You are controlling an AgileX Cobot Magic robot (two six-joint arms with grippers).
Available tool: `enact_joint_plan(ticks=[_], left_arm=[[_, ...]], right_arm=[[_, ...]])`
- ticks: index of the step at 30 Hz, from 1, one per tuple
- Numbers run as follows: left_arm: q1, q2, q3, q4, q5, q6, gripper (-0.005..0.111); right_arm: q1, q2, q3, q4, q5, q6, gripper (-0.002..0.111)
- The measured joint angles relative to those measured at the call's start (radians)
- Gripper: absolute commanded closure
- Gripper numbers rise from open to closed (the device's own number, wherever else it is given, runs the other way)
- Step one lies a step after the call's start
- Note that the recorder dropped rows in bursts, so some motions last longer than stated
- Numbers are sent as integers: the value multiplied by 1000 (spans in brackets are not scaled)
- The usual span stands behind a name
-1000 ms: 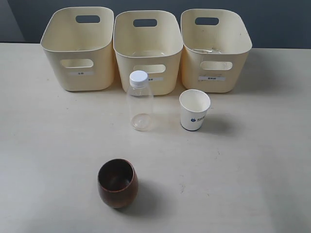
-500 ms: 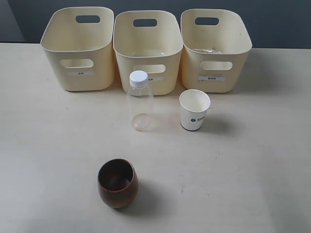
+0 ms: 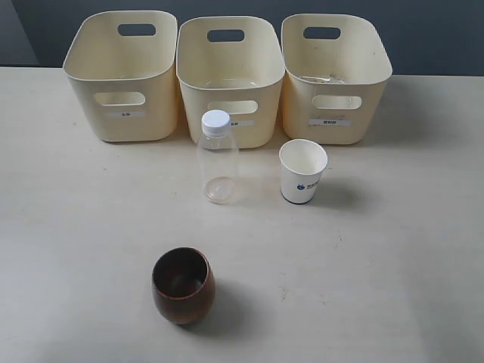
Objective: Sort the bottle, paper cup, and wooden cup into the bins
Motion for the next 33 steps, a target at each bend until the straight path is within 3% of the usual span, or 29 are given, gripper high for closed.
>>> enact_joint_plan(ticks=[33], left_arm=[[0, 0, 0, 0, 0, 0, 107]], right_arm=[[12, 0, 0, -10, 51, -37, 109]])
